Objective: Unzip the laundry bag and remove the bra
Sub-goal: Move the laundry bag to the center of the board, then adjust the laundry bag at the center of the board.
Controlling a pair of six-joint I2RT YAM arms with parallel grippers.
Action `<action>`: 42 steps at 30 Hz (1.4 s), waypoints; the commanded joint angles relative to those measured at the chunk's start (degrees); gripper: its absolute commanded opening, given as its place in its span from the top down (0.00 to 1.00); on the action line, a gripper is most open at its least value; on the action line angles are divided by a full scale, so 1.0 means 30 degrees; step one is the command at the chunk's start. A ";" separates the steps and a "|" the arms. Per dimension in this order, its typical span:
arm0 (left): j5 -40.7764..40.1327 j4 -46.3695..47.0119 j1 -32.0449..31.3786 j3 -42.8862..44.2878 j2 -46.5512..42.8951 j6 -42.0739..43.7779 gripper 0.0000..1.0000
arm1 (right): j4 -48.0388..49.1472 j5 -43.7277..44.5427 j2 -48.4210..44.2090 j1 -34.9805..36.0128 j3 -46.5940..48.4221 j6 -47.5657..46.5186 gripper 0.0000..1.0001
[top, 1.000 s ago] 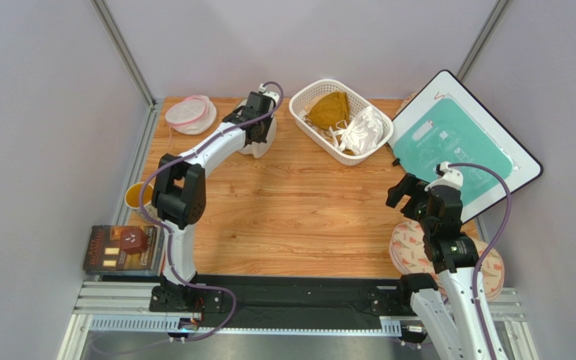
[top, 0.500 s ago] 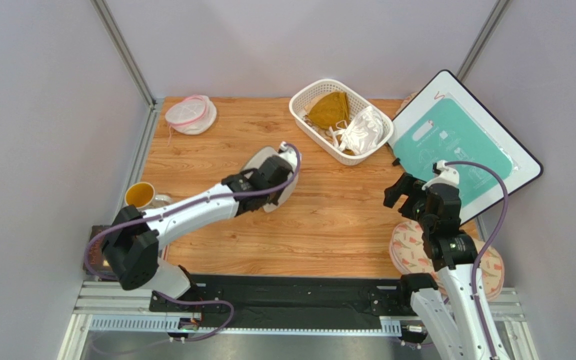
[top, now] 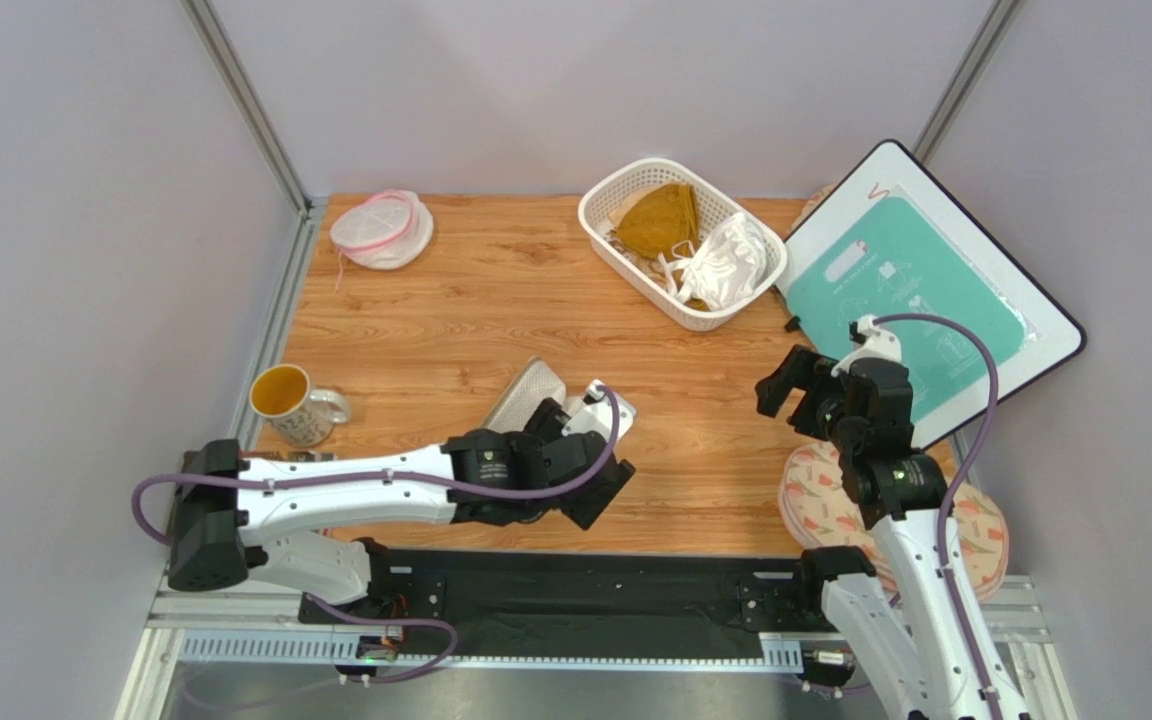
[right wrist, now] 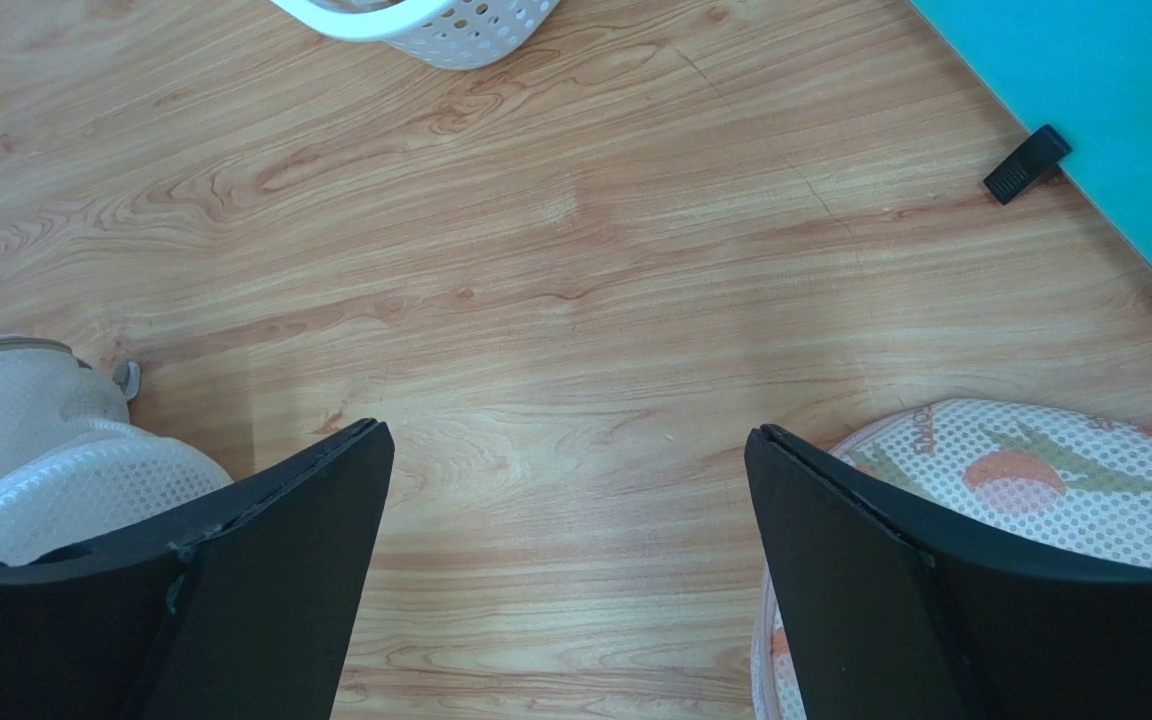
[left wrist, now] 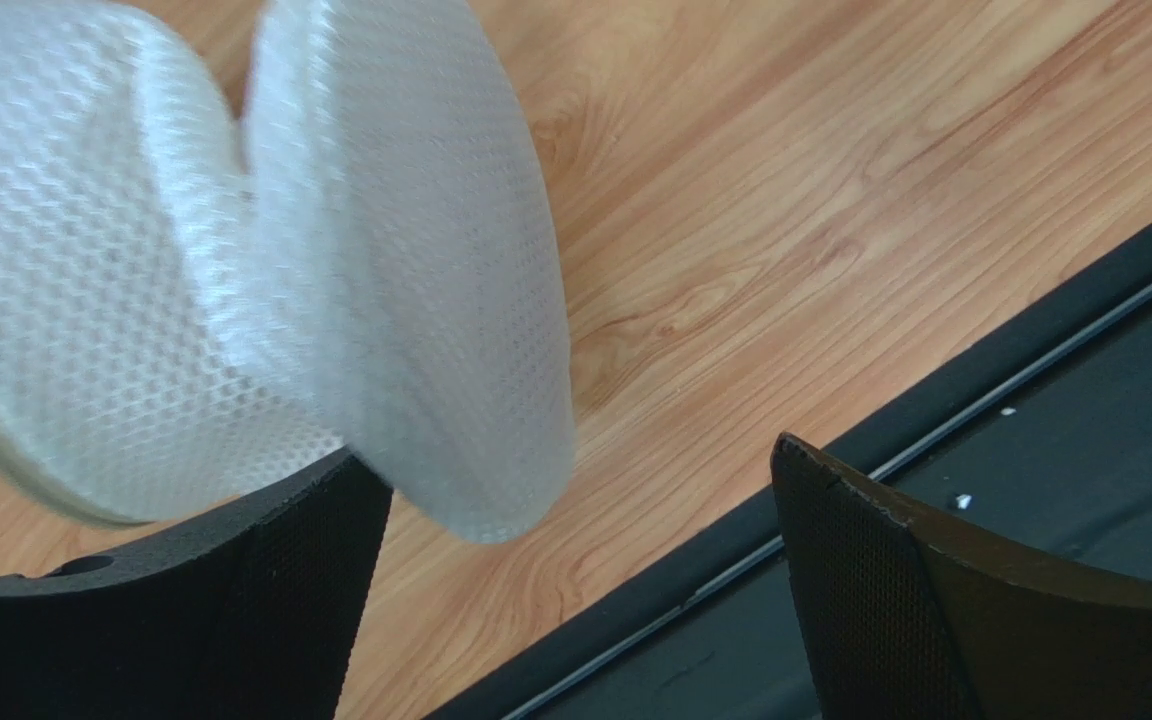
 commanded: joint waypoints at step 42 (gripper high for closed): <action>0.6266 0.4142 1.2745 0.0945 0.1287 0.3765 0.46 | 0.0896 -0.1494 0.0289 -0.0040 0.0537 -0.0338 0.05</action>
